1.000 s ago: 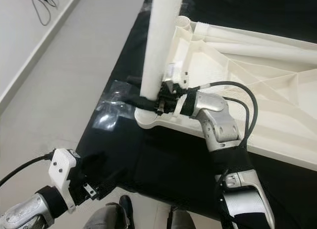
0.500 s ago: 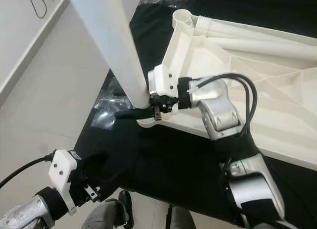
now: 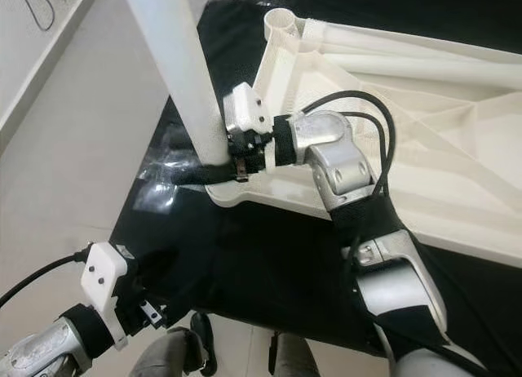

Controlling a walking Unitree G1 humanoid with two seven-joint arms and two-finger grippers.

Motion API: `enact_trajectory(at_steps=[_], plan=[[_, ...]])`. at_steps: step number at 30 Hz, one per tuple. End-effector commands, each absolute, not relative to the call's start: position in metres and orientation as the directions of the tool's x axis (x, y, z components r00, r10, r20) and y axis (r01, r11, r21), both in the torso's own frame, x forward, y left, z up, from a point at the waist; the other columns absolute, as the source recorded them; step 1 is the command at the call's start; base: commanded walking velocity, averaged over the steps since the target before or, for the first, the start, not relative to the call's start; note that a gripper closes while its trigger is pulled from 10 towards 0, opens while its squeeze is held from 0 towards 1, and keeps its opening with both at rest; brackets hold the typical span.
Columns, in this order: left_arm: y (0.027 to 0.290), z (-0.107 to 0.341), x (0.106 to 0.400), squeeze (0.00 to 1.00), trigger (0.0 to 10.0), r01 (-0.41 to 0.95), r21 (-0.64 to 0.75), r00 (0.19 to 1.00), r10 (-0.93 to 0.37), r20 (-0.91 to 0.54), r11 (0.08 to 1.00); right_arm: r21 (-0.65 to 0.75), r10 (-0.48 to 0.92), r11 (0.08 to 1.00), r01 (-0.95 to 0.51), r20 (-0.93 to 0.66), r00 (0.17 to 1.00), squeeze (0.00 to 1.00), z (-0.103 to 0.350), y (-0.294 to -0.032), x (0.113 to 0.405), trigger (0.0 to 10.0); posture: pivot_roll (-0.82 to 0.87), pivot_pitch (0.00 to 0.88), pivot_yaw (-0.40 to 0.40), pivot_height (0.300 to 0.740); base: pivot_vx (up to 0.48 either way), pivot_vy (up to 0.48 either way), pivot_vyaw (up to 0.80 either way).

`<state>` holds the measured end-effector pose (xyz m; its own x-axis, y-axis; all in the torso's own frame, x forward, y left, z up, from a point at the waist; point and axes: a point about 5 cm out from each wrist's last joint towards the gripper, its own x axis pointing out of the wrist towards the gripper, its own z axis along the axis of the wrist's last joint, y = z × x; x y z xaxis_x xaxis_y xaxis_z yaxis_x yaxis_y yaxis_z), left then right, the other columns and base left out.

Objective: Building children table

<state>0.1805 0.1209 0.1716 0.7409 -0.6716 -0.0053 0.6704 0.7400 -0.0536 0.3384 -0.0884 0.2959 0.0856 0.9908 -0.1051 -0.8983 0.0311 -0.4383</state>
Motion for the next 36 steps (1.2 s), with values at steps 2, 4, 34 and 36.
enact_trajectory(at_steps=[2, 4, 34, 36], plan=[[0.12, 0.164, 0.178, 0.0, 10.0, 0.664, -0.07, 0.744, -0.667, -0.031, 0.744, -0.334, 0.938, 0.251, -0.909, -0.148, 0.313, 0.0, 0.257, -0.105, 0.344, 10.0, 0.02, 0.443, 0.021, 0.74, 0.0, 0.0, 0.0], [0.12, 0.164, 0.179, 0.0, 10.0, 0.664, -0.072, 0.744, -0.667, -0.03, 0.744, -0.309, 0.922, 0.306, -0.9, -0.138, 0.361, 0.0, 0.249, -0.108, 0.338, 10.0, 0.01, 0.44, 0.018, 0.74, 0.0, 0.0, 0.0], [0.149, 0.228, 0.231, 0.0, 10.0, 0.642, 0.06, 0.746, -0.641, 0.181, 0.764, -0.103, 0.108, 0.988, -0.115, -0.068, 0.992, 0.0, 0.174, -0.093, 0.293, 10.0, 0.03, 0.285, 0.057, 0.74, 0.0, 0.0, 0.0], [0.149, 0.228, 0.231, 0.0, 10.0, 0.642, 0.06, 0.746, -0.641, 0.181, 0.764, -0.103, 0.108, 0.988, -0.115, -0.068, 0.992, 0.0, 0.174, -0.093, 0.293, 10.0, 0.03, 0.285, 0.057, 0.74, 0.0, 0.0, 0.0]])
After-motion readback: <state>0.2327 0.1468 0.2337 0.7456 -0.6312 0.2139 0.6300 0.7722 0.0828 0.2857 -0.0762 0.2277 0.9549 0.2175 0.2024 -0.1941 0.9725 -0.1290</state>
